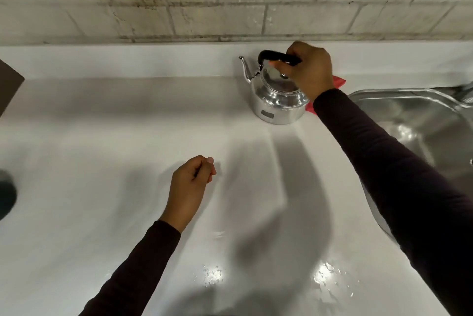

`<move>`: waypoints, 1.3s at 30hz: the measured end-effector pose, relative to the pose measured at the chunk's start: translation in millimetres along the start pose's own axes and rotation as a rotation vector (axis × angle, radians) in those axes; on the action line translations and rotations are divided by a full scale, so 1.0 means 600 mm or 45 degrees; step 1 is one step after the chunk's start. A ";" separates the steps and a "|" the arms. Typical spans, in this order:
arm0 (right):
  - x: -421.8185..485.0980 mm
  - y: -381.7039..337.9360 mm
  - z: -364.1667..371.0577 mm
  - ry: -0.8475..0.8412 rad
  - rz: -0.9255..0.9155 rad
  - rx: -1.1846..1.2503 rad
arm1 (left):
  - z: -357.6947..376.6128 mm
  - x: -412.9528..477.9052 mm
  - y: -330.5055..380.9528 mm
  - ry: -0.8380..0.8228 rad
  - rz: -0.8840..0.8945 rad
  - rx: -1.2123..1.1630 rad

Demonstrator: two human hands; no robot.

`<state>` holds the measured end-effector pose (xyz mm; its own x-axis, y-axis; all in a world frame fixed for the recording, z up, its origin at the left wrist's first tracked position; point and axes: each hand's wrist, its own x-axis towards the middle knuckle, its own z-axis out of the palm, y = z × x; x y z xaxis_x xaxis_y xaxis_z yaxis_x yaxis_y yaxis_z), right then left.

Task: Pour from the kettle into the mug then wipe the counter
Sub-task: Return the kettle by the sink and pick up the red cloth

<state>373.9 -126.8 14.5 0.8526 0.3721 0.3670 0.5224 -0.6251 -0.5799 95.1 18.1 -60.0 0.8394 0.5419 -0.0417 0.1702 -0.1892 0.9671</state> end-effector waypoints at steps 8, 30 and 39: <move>-0.083 0.031 0.039 -0.195 -0.490 -0.274 | 0.021 -0.005 0.008 -0.051 0.013 0.009; -0.155 0.087 -0.007 -0.284 0.317 -0.776 | -0.051 -0.055 -0.009 0.003 -0.012 -0.026; -0.337 -0.076 0.070 -0.442 0.126 -0.341 | -0.146 -0.070 -0.033 0.061 -0.028 -0.070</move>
<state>178.4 -144.6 -63.5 0.8760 0.4815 0.0267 0.4554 -0.8077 -0.3745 10.9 70.9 -55.3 0.8097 0.5846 -0.0521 0.1584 -0.1322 0.9785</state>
